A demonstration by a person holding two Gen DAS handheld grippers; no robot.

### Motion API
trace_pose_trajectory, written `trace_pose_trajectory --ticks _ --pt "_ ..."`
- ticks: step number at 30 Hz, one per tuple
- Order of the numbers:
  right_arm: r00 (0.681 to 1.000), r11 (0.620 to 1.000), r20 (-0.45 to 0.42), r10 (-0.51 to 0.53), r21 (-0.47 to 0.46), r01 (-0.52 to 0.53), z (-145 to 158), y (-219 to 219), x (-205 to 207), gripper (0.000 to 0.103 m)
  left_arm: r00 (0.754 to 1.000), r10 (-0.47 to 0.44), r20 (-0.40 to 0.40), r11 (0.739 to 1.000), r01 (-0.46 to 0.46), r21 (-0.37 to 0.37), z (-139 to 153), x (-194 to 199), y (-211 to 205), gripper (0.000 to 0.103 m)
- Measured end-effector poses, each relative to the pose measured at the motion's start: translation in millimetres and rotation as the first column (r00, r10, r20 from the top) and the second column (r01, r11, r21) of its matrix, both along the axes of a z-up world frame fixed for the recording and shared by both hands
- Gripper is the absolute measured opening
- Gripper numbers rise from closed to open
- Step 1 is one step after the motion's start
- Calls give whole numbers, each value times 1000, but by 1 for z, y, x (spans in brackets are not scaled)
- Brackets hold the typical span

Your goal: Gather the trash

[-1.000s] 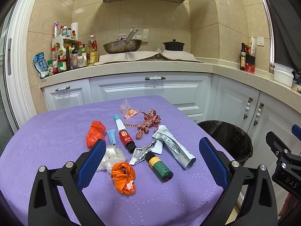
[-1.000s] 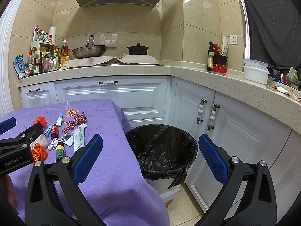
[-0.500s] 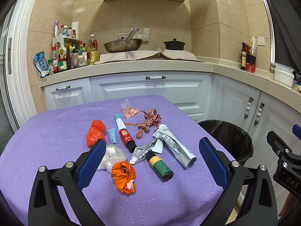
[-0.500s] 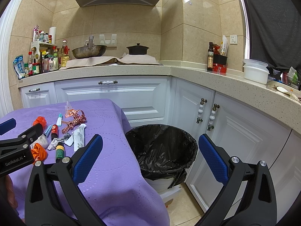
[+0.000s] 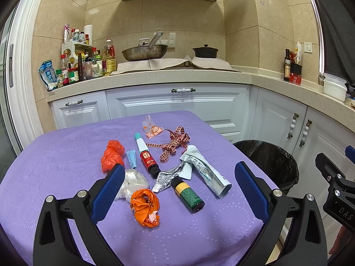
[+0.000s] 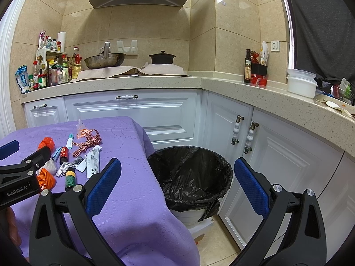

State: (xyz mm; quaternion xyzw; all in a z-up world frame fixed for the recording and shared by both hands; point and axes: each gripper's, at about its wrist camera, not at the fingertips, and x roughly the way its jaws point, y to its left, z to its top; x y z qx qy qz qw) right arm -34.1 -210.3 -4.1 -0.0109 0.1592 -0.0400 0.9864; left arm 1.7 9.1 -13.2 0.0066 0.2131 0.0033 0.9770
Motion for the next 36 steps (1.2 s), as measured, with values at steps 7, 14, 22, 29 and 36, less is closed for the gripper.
trace_pose_trajectory --ticks 7,14,22,29,36 --pt "1000 1000 -1 0 -1 0 1 0 0 100 1000 1 -1 1000 -1 0 -1 0 0 97" --pt "1000 1000 -4 3 1 -3 0 -1 0 100 1000 6 -3 1000 -6 3 -3 -2 2 97" --pt "997 997 -18 70 21 -70 -15 8 10 100 999 26 -24 1000 -26 5 -9 -5 16 97" --pt "984 984 -25 176 5 -176 -21 49 26 100 995 76 -62 997 -77 -10 -20 -12 45 97" --pt "955 958 -89 283 -17 -286 -37 88 51 84 988 117 -98 993 -120 -22 -28 -13 67 96"
